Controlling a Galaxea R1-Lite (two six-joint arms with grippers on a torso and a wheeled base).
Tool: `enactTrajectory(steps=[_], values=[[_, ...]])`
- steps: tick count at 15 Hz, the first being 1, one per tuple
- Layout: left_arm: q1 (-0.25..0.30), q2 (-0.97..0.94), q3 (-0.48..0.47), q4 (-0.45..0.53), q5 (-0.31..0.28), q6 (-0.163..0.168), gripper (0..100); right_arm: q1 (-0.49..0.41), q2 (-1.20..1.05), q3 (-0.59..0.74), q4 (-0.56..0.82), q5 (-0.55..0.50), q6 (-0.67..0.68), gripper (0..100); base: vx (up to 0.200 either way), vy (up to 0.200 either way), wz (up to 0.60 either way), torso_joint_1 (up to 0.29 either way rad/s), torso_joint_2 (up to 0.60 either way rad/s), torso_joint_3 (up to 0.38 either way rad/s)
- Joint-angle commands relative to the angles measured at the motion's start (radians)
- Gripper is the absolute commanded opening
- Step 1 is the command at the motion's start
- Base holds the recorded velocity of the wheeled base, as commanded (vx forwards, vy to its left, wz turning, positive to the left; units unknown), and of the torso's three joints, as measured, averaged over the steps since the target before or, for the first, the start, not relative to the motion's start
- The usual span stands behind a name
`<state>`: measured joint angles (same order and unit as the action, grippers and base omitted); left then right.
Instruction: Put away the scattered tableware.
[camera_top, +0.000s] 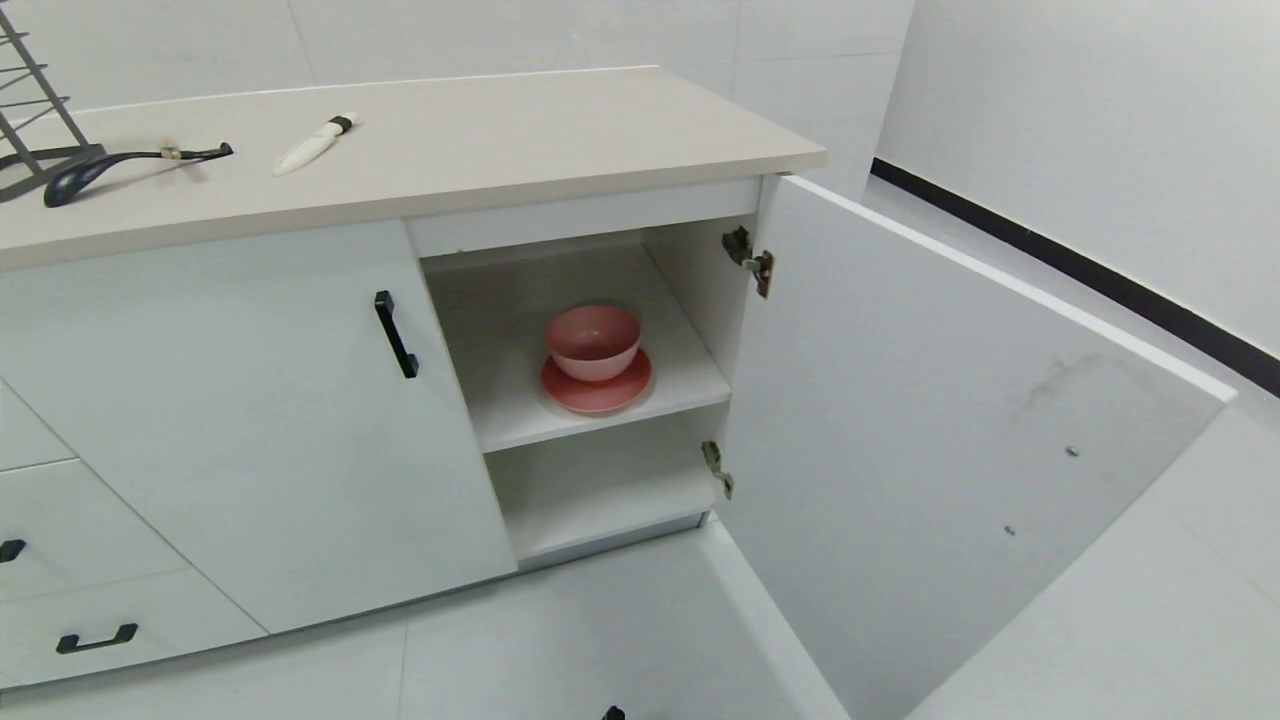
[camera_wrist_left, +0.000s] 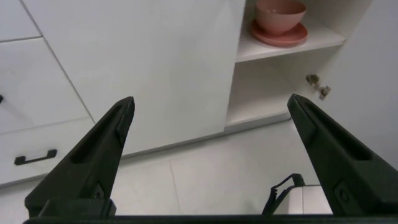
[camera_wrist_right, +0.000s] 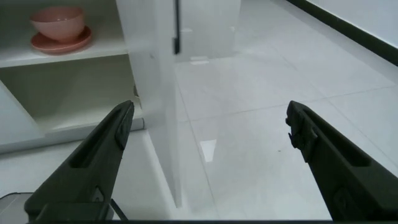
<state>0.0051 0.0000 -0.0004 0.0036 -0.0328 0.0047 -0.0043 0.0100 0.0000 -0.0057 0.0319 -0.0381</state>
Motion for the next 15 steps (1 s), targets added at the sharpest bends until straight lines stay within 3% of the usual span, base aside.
enactTrajectory(steps=[1, 6, 8, 15], values=[[-0.001, 0.002, 0.000, 0.001, 0.001, 0.000, 100, 0.000, -0.004, 0.000, 0.000, 0.000, 0.000, 100, -0.200, 0.000, 0.00, 0.002, 0.00, 0.002], [-0.001, 0.002, -0.001, 0.001, -0.001, 0.000, 100, 0.000, -0.005, 0.000, 0.000, -0.001, 0.007, 100, -0.200, 0.000, 0.00, 0.001, 0.00, 0.002], [-0.001, 0.002, -0.001, 0.001, 0.001, -0.002, 100, 0.000, -0.005, 0.000, 0.003, 0.000, 0.015, 100, -0.200, -0.200, 0.00, 0.000, 0.00, 0.005], [-0.001, 0.002, -0.001, 0.001, 0.001, -0.002, 100, 0.000, -0.005, 0.000, 0.003, 0.000, 0.024, 100, 0.000, -0.200, 0.00, 0.000, 0.00, 0.004]])
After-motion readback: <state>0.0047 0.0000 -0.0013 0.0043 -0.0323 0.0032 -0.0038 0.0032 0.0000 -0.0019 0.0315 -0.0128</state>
